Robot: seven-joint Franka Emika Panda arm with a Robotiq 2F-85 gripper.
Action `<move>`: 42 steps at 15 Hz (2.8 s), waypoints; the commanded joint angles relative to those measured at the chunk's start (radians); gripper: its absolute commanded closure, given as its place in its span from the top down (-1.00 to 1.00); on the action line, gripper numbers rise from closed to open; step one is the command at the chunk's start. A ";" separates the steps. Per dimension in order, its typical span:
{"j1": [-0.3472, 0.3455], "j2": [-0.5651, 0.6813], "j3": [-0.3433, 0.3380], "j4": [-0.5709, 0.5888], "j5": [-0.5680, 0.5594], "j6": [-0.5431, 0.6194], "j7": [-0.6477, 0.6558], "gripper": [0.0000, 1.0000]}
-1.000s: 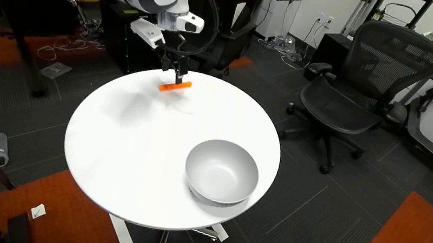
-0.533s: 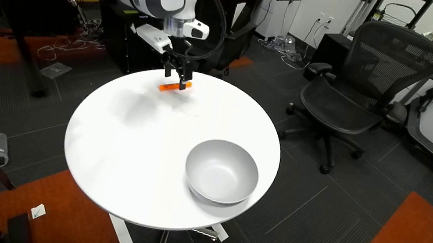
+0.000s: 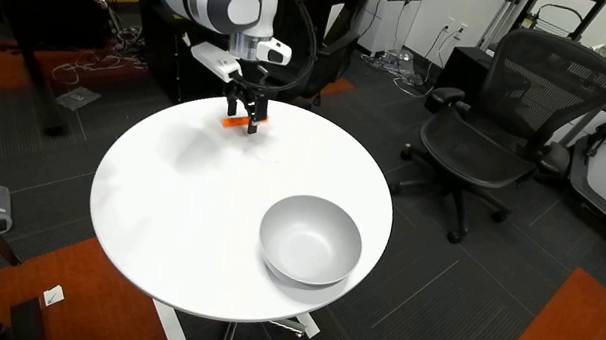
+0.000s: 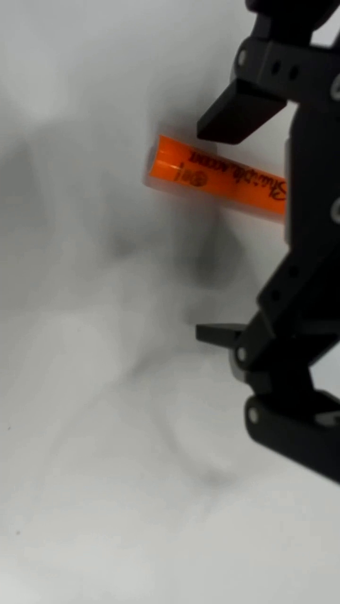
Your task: Put the orange marker inside the grey bowl
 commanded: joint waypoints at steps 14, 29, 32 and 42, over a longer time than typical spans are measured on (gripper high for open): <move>0.010 -0.133 -0.030 -0.112 0.009 0.037 0.063 -0.90; -0.095 -0.694 -0.163 -0.698 0.090 0.300 0.425 -0.90; -0.146 -0.729 -0.180 -0.739 0.148 0.340 0.460 -0.90; -0.276 -0.676 -0.191 -0.676 0.273 0.271 0.426 -0.90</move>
